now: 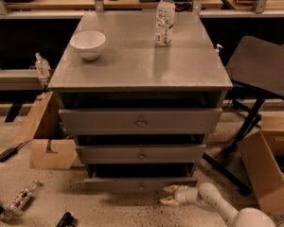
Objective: Close bottom drawer
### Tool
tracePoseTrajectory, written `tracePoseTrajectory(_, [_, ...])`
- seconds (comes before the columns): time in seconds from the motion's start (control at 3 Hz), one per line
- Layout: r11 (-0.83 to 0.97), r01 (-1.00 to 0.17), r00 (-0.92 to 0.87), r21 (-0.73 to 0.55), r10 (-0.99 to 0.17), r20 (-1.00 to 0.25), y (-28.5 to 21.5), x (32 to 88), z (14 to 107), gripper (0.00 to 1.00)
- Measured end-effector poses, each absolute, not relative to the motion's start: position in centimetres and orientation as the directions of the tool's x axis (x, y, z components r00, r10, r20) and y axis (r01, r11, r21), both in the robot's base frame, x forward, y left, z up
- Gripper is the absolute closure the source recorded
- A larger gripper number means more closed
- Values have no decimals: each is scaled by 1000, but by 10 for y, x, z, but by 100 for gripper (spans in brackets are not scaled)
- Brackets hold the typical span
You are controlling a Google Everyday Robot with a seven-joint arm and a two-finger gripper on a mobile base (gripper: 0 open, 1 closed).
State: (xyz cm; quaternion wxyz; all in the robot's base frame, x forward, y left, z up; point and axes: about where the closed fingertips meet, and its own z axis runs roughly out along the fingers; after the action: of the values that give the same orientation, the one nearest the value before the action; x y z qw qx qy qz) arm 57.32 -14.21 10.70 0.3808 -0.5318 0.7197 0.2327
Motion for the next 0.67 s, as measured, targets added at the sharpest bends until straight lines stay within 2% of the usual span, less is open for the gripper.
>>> tracePoseTrajectory(0.33, [323, -944, -144, -67, -587, -797, -139, 572, 106, 81])
tracePoseTrajectory(0.67, [320, -945, -144, -64, -586, -798, -137, 571, 105, 100])
